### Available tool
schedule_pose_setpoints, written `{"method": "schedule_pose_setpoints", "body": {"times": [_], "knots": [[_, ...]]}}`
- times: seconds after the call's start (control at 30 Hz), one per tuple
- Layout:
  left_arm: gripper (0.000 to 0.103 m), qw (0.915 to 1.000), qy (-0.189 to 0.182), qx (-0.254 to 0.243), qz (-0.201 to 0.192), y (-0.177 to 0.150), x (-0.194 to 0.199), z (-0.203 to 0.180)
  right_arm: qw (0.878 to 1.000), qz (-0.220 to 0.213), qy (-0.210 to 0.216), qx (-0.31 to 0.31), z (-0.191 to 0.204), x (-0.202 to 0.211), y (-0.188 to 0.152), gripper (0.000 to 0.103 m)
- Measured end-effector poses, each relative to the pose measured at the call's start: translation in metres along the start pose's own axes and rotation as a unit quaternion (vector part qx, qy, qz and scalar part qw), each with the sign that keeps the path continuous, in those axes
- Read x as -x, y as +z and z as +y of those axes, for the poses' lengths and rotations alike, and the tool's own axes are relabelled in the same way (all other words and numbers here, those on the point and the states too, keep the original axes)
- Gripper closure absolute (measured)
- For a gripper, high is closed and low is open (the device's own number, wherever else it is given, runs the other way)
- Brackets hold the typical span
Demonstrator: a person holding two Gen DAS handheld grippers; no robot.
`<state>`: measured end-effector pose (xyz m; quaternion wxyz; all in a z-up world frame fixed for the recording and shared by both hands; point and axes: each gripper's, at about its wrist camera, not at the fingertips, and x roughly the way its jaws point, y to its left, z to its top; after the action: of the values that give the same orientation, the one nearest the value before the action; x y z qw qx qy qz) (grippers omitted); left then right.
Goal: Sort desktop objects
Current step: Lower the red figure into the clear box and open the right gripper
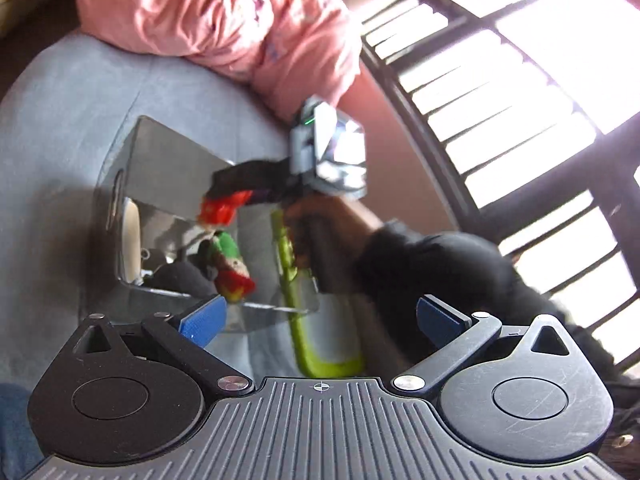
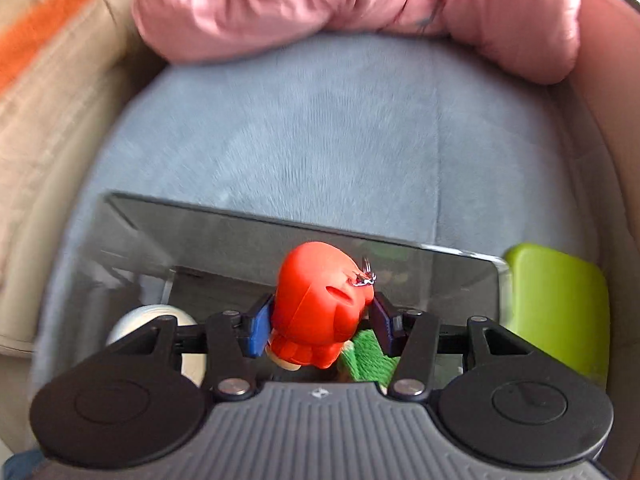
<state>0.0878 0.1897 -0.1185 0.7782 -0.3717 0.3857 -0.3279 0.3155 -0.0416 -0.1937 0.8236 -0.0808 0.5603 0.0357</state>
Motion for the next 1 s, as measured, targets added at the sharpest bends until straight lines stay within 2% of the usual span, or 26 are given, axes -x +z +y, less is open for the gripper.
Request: {"method": "schedule_pose_setpoints", "body": {"times": [0.07,0.13,0.3,0.63,1.0], "knots": [[0.000,0.9997,-0.011,0.019,-0.010,0.001,0.002,0.011,1.000,0.007,-0.023,0.020,0.013,-0.016,-0.002,0.049],[0.000,0.9993,-0.002,0.035,-0.012,0.002,-0.002,0.020,0.999,0.014,-0.034,0.039,0.022,-0.026,-0.007,0.049],[0.000,0.9981,0.007,0.062,0.005,0.000,-0.024,0.036,0.998,0.039,-0.027,0.045,0.033,-0.039,-0.014,0.049],[0.000,0.9981,0.023,0.054,0.020,-0.002,-0.021,0.035,0.997,0.062,-0.024,0.035,0.028,-0.058,-0.024,0.048],[0.000,0.9981,0.035,0.026,0.043,-0.007,-0.030,0.025,0.997,0.070,-0.021,0.011,0.013,-0.058,-0.025,0.048]]}}
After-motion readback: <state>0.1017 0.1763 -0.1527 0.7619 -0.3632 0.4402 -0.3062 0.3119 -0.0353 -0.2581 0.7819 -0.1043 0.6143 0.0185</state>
